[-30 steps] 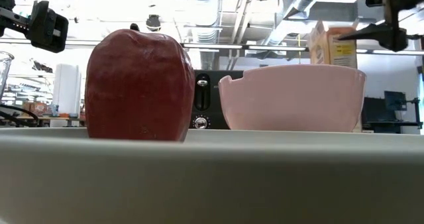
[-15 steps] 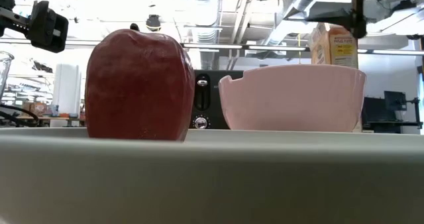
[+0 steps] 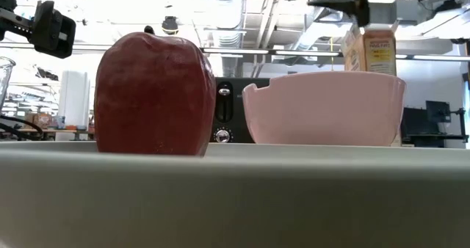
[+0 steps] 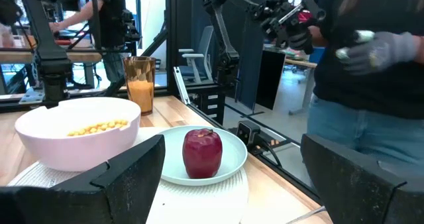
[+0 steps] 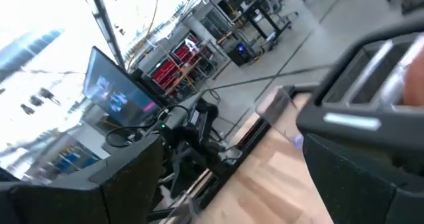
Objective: Arrange a breakfast setting
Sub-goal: Put the brown bread to the right of the apple on the gray plate
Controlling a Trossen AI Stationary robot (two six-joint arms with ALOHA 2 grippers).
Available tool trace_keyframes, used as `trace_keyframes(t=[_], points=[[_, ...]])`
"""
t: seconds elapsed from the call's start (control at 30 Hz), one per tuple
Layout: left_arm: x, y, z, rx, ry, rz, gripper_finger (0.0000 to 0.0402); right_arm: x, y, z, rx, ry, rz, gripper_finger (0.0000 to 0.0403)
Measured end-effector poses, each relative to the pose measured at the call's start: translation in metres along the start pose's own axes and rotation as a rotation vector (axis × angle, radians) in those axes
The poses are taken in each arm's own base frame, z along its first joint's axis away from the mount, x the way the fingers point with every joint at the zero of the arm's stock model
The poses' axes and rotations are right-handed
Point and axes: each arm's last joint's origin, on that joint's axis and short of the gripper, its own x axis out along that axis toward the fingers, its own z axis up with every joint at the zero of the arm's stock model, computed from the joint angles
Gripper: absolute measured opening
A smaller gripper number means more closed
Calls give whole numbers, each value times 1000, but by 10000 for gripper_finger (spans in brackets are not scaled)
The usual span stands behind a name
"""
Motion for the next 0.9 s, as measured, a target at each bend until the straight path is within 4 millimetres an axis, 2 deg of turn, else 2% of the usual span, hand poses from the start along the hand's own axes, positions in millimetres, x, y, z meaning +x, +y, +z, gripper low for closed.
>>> trace_keyframes(t=[0.17,0.33,0.73,0.9], points=[[0,0,0,0,0,0,339,24,19,7,-148,-31,-23,379],[0,0,0,0,0,0,339,44,20,9,-212,-37,-87,379],[0,0,0,0,0,1,339,70,1,-4,-71,-50,-182,379],[0,0,0,0,0,0,339,71,-1,-3,-30,-56,-188,379]])
